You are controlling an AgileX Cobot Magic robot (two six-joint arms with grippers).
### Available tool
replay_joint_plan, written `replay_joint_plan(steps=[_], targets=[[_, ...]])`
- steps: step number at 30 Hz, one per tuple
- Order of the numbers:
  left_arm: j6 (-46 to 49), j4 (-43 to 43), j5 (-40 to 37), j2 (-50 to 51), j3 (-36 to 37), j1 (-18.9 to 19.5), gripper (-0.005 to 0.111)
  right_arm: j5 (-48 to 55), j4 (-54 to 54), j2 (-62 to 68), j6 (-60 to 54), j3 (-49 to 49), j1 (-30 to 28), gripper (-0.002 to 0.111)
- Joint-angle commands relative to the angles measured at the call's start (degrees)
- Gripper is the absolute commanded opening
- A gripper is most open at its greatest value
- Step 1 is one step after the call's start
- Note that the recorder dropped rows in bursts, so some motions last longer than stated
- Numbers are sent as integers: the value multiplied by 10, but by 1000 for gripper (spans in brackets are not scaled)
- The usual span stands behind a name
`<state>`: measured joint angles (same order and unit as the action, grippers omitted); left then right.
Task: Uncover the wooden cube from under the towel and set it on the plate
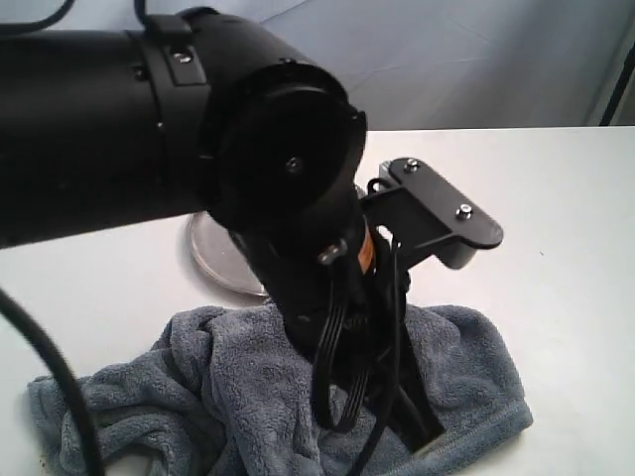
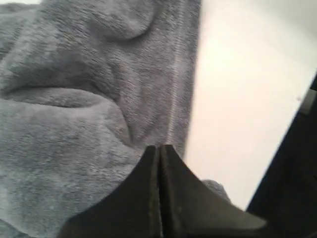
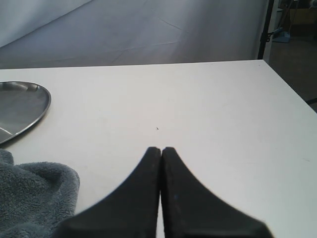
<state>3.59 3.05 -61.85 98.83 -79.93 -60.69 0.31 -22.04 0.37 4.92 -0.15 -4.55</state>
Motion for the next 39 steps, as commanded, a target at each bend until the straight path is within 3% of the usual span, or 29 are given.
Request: replay_joint_plan(steps=[1, 5, 13, 21, 25, 31, 39], targets=[[-54, -107, -17, 28, -52, 1, 0, 7, -3, -4, 2, 1, 0, 3], [-131, -175, -19, 37, -71, 20, 0, 7, -3, -4, 2, 1, 0, 3], [-138, -168, -46, 37, -71, 185, 0, 7, -3, -4, 2, 1, 0, 3], [-119, -151, -81, 37, -70, 288, 0, 7, -3, -4, 2, 1, 0, 3], [-88, -122, -81, 22, -45, 295, 0, 7, -3, -4, 2, 1, 0, 3], [-96, -99, -38, -40, 65, 264, 0, 7, -3, -4, 2, 1, 0, 3], [-100, -5, -23, -126, 184, 240, 0, 7, -3, -4, 2, 1, 0, 3]])
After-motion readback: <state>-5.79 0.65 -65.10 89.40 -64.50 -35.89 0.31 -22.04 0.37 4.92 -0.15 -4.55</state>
